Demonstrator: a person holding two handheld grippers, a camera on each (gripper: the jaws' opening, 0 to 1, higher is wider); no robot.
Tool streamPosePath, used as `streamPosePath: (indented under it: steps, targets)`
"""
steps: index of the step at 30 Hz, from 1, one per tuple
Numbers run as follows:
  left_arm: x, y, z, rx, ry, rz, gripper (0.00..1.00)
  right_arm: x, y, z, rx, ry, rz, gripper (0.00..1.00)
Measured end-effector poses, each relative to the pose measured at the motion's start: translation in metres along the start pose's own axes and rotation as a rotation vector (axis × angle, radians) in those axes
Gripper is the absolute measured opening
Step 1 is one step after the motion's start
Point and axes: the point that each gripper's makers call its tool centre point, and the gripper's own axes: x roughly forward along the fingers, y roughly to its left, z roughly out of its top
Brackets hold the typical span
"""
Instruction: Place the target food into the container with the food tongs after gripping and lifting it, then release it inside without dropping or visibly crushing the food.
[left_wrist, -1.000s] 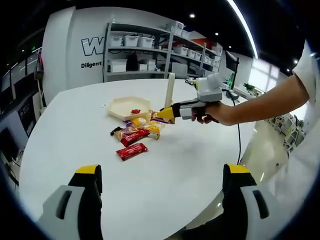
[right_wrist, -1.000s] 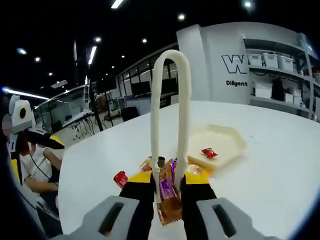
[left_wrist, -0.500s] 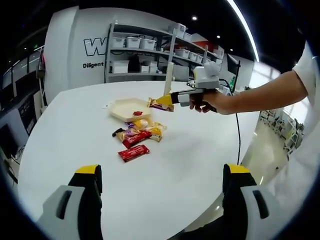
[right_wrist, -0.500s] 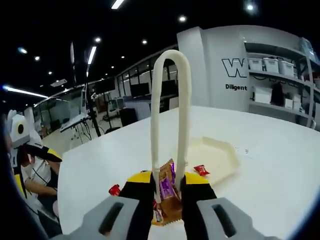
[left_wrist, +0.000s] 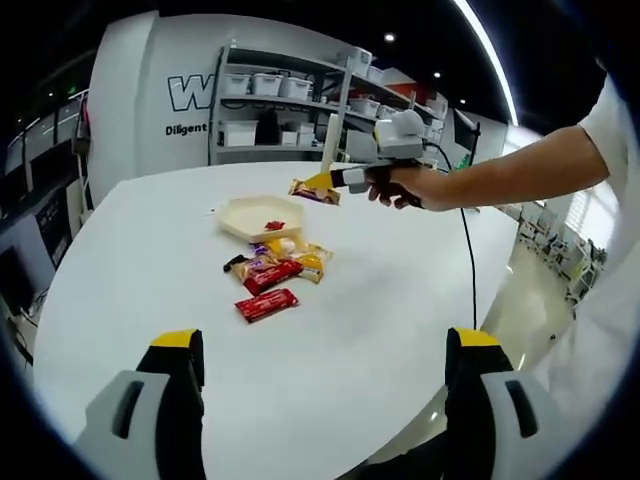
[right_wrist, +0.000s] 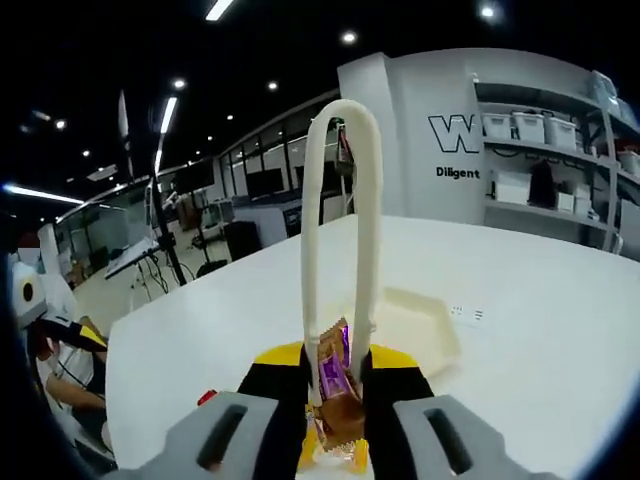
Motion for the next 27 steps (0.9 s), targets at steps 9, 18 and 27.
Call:
streamPosePath:
  steps: [9, 18, 27]
  targets:
    - [0.001, 0.007, 0.002, -0.015, 0.0, 0.009, 0.99, 0.016, -0.008, -0.006, -0.029, 0.039, -0.002, 0.14]
    - [0.003, 0.012, 0.003, -0.027, 0.005, 0.014, 0.99, 0.041, -0.019, -0.02, -0.033, 0.084, 0.006, 0.14]
    - [0.004, 0.012, 0.011, -0.011, 0.005, 0.01, 0.99, 0.067, -0.027, -0.026, -0.054, 0.123, 0.023, 0.14]
